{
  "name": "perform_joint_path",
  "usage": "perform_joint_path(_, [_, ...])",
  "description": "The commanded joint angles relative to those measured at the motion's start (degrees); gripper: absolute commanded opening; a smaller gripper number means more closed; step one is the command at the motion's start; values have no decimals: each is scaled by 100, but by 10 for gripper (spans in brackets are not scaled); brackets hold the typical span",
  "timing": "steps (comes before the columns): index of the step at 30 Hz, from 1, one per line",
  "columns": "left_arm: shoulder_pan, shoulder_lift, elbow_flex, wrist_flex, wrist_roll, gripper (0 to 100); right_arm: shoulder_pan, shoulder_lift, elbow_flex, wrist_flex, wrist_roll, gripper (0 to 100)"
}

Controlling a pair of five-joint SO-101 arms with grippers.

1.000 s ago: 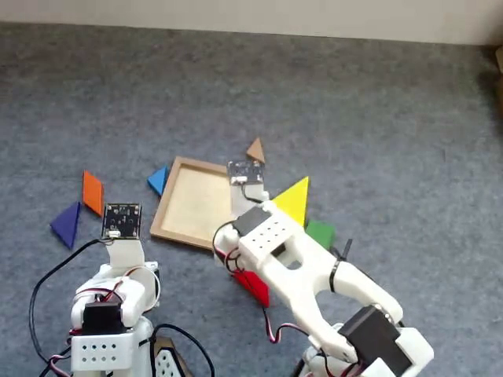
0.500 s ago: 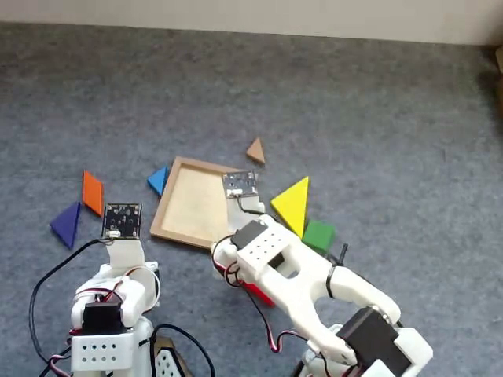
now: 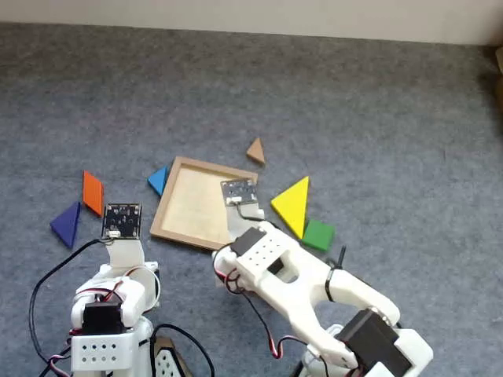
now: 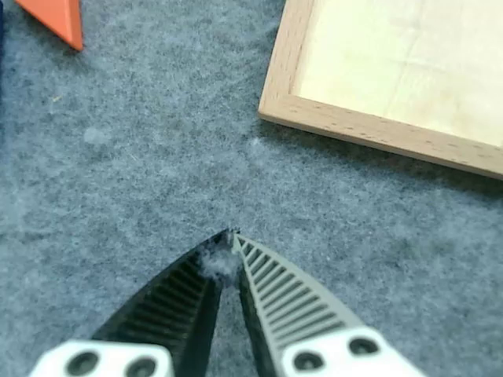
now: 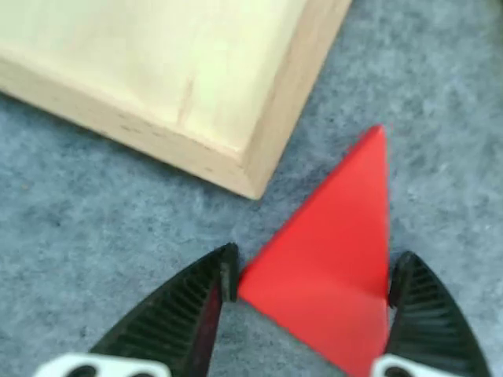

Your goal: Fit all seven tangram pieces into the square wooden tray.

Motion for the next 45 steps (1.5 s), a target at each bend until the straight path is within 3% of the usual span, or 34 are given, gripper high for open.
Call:
perform_joint_path(1, [-66,-268,110,26,-26,5,-259,-233,-4,4,0,300])
perform_joint_path(13, [-66,-268,110,26,-26,5,-251,-233,13,198,316,300])
perform_joint_path(19, [-66,-268,110,26,-26,5,-277,-233,-13,708,316,396])
perform_joint_path(29, [-66,-268,110,26,-26,5,-277,-233,31,725,343,396])
perform_joint_path(41, [-66,-268,110,26,-26,5,-286,-251,-4,778,1213,396])
perform_joint_path(45, [-66,-268,110,26,-26,5,-330,-321,-84,1569,1257,396])
